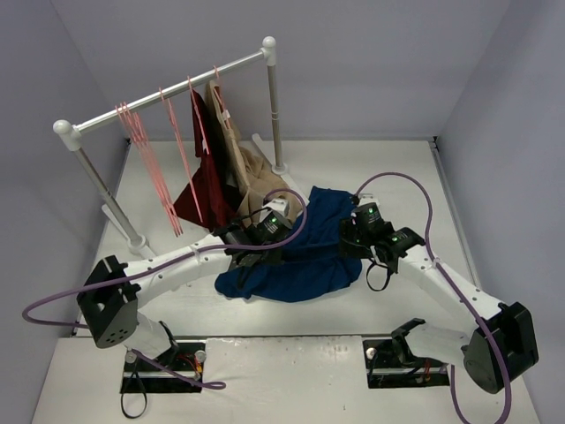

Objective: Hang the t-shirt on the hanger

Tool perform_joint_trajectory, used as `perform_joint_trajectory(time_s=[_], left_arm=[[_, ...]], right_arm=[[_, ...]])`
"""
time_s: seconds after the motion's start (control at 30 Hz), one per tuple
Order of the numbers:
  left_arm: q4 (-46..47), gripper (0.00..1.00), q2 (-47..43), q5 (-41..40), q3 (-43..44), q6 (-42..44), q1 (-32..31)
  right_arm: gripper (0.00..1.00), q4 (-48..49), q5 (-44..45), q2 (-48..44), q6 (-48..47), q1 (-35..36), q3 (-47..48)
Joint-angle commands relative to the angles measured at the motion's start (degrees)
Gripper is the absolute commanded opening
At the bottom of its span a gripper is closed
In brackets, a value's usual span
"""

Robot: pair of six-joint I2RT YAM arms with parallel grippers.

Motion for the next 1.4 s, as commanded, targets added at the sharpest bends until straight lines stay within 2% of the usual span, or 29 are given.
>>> perform_joint_trajectory(time_s=[0.0,0.2,0.33,0.5,0.9,1.03,1.17,1.37], left_arm=[[0.44,0.00,-4.59,0.26,1.78,1.64,0.28],[-0.70,0.00,-6.23,0.64,2.51,2.10,0.25],[-1.91,0.00,-6.40,0.77,3.64,1.98,0.25],[-3.80,0.00,-6.56,0.49,5.38,1.93,0.33],[-8.13,0.00,-9.51,-0.98,7.22,2.28,2.07],[-8.98,0.00,-9.82,-1.31,8.45,2.93,2.81],[-9.74,0.00,-9.74,-1.42,9.05,3.33,3.77],[-10.88,0.00,-9.86,-0.78,9.34,3.07,5.33]], right_arm=[[0.61,2.38,2.37,1.04,-1.30,1.11,4.20],[0.81,4.06,2.60,3.81,-1.32,2.72,6.09],[0.86,5.17,3.17,5.24,-0.59,4.47,6.14],[0.88,6.04,5.27,6.00,0.50,6.23,4.51],[0.81,6.01,10.37,6.07,1.79,6.23,1.73],[0.74,5.88,10.88,5.98,2.83,6.14,1.09],[0.60,5.45,12.44,5.30,2.63,6.14,1.61],[0.23,2.03,15.62,4.26,1.61,6.23,5.49]])
